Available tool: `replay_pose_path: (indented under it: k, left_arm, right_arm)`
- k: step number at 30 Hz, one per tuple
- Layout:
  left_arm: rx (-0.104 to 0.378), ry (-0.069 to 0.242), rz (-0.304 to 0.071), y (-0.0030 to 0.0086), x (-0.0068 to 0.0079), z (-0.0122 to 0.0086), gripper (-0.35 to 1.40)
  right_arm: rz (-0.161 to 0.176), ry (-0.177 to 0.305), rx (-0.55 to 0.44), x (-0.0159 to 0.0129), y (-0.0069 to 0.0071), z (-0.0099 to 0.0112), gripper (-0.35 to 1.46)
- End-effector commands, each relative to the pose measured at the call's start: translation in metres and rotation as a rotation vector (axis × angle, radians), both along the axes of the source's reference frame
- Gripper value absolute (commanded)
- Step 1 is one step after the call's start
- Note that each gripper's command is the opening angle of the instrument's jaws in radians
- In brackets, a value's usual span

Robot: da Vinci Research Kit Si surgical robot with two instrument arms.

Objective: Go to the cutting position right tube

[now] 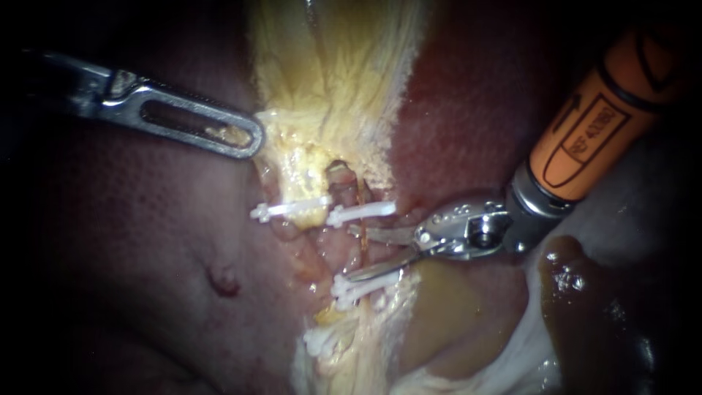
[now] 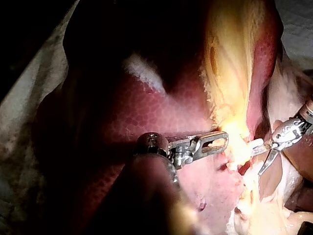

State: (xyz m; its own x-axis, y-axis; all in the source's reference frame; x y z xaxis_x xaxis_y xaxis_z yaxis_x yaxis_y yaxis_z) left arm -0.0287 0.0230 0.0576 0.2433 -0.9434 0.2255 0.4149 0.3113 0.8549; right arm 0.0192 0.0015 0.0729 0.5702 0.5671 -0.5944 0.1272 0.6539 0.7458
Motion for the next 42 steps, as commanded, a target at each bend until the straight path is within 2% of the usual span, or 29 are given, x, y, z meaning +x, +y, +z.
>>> replay_pose_path:
  k: [1,4,11,13,16,21,32,42]
  left_arm:
    - [0.000,0.000,0.001,0.0000,0.0000,0.0001,-0.35]
    - [0.000,0.000,0.001,0.0000,0.0001,0.0001,-0.35]
    - [0.000,0.000,0.001,0.0001,0.0002,0.0003,-0.35]
    - [0.000,0.000,0.001,0.0001,0.0002,0.0003,-0.35]
    - [0.000,0.000,0.001,0.0002,0.0002,0.0004,-0.35]
    - [0.000,0.000,0.001,0.0002,0.0002,0.0005,-0.35]
    - [0.000,0.000,0.001,0.0003,0.0001,0.0005,-0.35]
    - [0.000,0.000,0.000,0.0003,0.0001,0.0006,-0.35]
  right_arm:
    - [0.000,0.019,0.011,0.0001,0.0000,0.0000,1.45]
    - [-0.018,0.080,0.029,0.0007,0.0000,-0.0001,1.45]
    - [-0.052,0.169,0.097,0.0016,-0.0003,-0.0006,1.41]
    - [-0.069,0.178,0.111,0.0020,-0.0004,-0.0007,1.40]
    - [-0.076,0.186,0.115,0.0027,-0.0004,-0.0007,1.38]
    - [-0.054,0.210,0.137,0.0040,-0.0003,-0.0006,1.38]
    - [-0.034,0.213,0.159,0.0052,-0.0006,0.0002,1.36]
    - [-0.019,0.231,0.173,0.0070,-0.0010,-0.0005,1.38]
